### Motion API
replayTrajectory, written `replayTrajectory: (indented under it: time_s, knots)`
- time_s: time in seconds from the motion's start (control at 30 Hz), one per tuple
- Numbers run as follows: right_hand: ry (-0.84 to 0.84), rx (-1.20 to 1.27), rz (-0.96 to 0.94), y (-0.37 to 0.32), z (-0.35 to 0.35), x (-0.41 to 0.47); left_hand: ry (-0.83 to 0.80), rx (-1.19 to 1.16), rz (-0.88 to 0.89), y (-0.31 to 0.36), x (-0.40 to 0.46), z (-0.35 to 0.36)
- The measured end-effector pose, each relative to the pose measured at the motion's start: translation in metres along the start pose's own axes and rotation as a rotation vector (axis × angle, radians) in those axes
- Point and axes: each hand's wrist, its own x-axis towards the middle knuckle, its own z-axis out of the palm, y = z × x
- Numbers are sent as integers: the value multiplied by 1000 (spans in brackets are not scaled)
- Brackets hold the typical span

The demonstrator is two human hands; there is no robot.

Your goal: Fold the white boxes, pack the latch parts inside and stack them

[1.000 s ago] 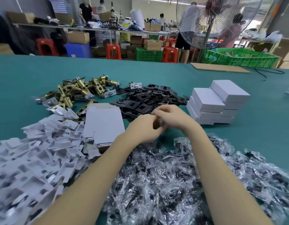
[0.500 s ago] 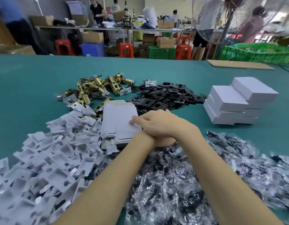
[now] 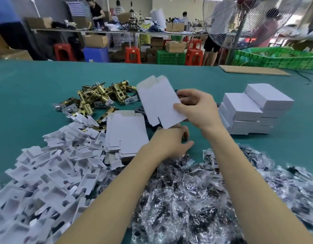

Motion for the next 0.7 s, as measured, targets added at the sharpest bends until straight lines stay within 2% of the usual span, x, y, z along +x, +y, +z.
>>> replayTrajectory:
  time_s: [0.13, 0.3, 0.4, 0.47, 0.63, 0.7]
  knots:
    - [34, -12, 171, 13, -35, 13, 61, -107, -44, -1, 5, 2]
    - [68, -216, 136, 18, -56, 10, 222, -299, -88, -4, 11, 2]
    - [-176, -44, 248, 10, -58, 7, 324, -541, -68, 0, 10, -7]
    - [-376, -72, 231, 4, -58, 4, 339, -697, -49, 0, 8, -13]
    - [-530, -74, 150, -5, -70, 1, 245, -920, 6, -3, 5, -19]
    - [-589, -194, 159, -8, -75, -2, 259, -952, 17, -1, 5, -18]
